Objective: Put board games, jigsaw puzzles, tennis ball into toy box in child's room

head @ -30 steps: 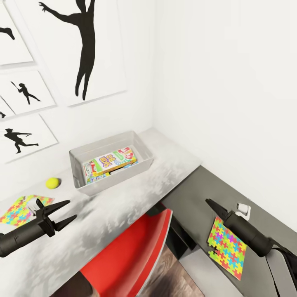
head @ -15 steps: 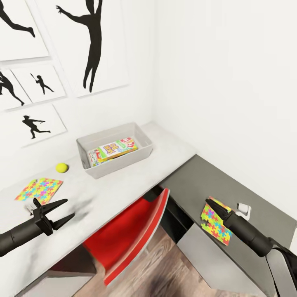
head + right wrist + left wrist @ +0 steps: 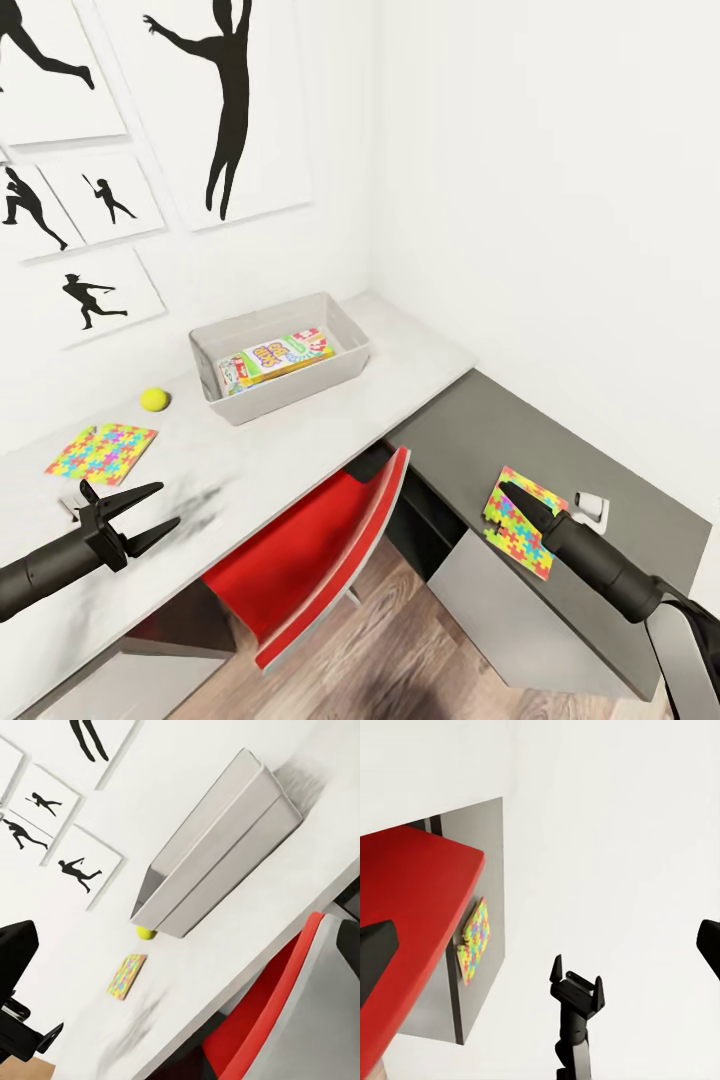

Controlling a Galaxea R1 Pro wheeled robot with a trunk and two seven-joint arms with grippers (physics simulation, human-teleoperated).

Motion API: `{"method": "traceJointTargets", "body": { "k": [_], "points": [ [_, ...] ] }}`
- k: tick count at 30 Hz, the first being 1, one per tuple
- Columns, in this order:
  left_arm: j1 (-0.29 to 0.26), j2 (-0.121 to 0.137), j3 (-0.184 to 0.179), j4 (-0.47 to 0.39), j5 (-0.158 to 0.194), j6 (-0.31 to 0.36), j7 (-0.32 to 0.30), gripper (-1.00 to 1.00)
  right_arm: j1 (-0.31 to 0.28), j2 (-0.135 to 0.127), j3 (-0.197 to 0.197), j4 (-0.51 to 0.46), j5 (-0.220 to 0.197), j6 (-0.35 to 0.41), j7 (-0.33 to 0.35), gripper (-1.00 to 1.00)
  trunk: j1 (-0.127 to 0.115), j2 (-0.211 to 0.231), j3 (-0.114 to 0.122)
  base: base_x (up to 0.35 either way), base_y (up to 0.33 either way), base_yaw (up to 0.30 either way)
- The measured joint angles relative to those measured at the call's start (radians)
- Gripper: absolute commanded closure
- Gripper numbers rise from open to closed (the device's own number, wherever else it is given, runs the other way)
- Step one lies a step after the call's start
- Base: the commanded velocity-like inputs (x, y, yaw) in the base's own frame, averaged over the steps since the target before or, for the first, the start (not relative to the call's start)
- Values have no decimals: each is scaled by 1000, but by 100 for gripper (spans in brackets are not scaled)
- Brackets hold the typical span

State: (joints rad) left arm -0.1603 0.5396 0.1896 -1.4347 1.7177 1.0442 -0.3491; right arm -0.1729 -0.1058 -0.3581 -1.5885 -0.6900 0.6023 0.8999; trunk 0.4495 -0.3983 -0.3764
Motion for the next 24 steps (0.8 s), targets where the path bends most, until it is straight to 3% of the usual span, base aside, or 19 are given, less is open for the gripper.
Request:
{"method": "traceJointTargets", "body": {
  "k": [9,24],
  "points": [
    [0,0,0,0,-1,0,1,-100,0,0,0,-1,-1,-45,-5,-100,0,0,7,-1,0,0],
    [0,0,1,1,-1,0,1,-100,0,0,2,0,0,-56,-6,-100,0,0,15,0,0,0]
  ]
}}
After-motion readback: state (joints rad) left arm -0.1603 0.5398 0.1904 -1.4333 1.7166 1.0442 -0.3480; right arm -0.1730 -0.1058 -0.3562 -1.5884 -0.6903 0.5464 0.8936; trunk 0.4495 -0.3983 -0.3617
